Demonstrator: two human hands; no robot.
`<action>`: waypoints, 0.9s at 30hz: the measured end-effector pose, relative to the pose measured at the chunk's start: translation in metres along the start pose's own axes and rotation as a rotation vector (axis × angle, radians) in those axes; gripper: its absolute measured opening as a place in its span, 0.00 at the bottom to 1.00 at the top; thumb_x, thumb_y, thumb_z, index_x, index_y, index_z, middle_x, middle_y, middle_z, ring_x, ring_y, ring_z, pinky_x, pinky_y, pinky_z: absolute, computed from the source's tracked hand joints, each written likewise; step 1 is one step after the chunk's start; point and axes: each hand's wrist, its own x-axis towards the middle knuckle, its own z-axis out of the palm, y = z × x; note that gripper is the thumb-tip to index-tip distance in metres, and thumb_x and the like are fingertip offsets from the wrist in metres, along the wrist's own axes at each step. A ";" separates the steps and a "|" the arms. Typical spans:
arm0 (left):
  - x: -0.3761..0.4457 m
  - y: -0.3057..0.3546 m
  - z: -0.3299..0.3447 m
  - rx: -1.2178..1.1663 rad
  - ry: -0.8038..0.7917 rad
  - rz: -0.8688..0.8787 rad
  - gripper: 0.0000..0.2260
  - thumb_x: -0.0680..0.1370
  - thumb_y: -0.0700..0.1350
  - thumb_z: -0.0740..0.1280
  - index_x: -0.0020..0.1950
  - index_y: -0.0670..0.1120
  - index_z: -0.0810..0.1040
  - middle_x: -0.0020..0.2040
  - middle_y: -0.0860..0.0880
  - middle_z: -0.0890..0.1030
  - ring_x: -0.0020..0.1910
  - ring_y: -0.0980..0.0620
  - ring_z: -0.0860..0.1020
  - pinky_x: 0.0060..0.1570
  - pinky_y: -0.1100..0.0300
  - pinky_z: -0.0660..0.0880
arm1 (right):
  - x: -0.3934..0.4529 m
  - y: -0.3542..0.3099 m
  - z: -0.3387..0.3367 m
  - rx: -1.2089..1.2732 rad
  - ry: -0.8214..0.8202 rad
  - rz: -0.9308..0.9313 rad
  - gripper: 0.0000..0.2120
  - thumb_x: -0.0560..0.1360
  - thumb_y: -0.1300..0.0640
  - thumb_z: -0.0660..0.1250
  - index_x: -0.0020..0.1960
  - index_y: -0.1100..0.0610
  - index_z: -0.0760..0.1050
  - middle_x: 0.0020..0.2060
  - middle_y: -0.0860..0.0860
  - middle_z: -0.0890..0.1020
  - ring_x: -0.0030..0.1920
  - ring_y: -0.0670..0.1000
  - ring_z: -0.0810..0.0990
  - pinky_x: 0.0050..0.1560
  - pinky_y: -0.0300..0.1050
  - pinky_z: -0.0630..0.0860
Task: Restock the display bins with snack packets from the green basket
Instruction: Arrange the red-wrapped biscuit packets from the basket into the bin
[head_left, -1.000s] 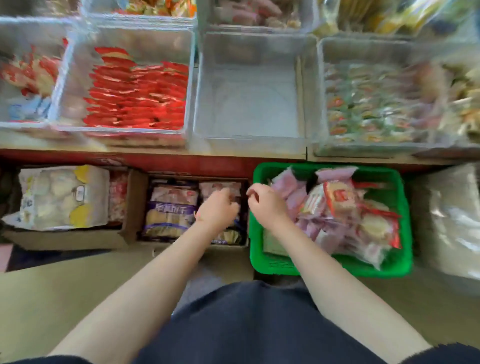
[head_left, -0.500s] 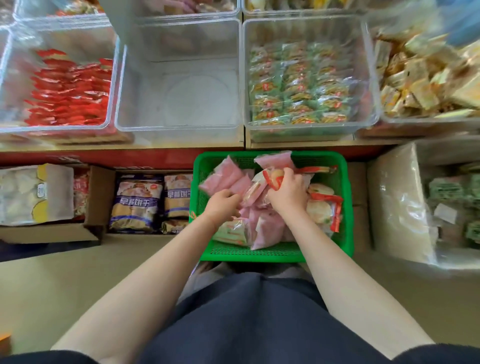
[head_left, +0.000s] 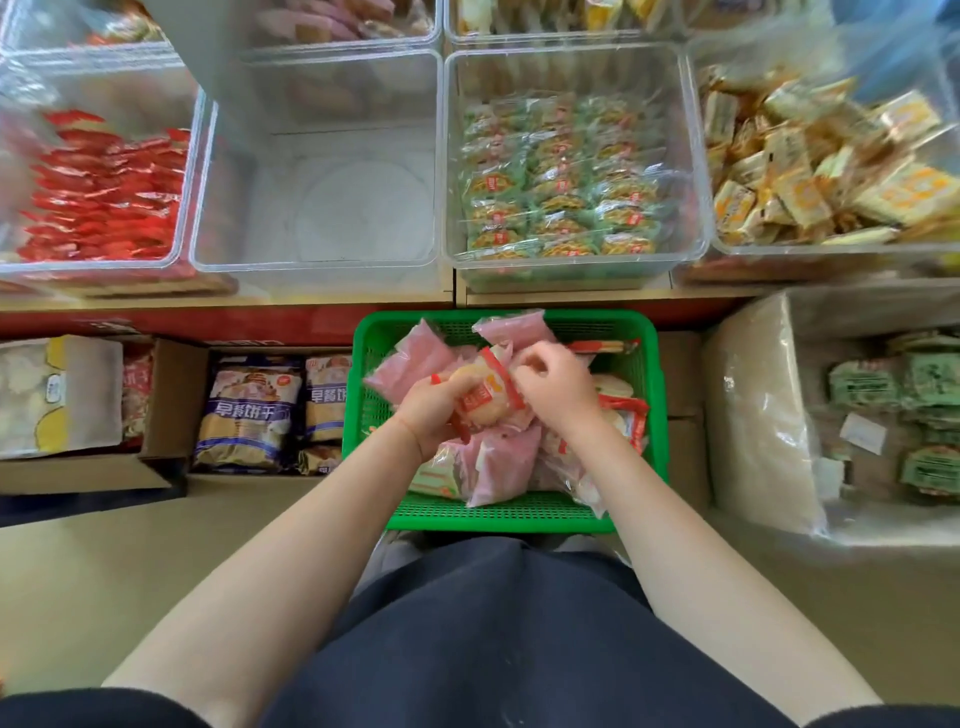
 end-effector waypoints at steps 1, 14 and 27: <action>-0.001 -0.001 0.003 0.033 -0.015 -0.003 0.09 0.77 0.43 0.70 0.54 0.40 0.77 0.47 0.41 0.82 0.38 0.46 0.81 0.33 0.56 0.76 | 0.005 0.013 -0.007 -0.123 0.117 0.040 0.07 0.73 0.56 0.63 0.48 0.54 0.77 0.50 0.52 0.79 0.53 0.55 0.76 0.57 0.55 0.75; -0.005 -0.004 0.013 0.136 -0.048 -0.031 0.17 0.80 0.51 0.66 0.63 0.41 0.76 0.49 0.44 0.83 0.46 0.47 0.81 0.42 0.52 0.81 | 0.007 0.083 -0.018 -0.703 0.045 0.217 0.21 0.76 0.61 0.64 0.68 0.54 0.70 0.67 0.57 0.70 0.68 0.59 0.66 0.65 0.55 0.66; -0.020 0.002 0.012 0.108 -0.159 -0.036 0.13 0.84 0.49 0.60 0.69 0.53 0.73 0.58 0.43 0.79 0.53 0.44 0.79 0.45 0.44 0.81 | 0.020 0.089 -0.021 -0.482 -0.021 0.405 0.22 0.77 0.49 0.65 0.70 0.52 0.69 0.63 0.59 0.71 0.62 0.62 0.73 0.63 0.56 0.69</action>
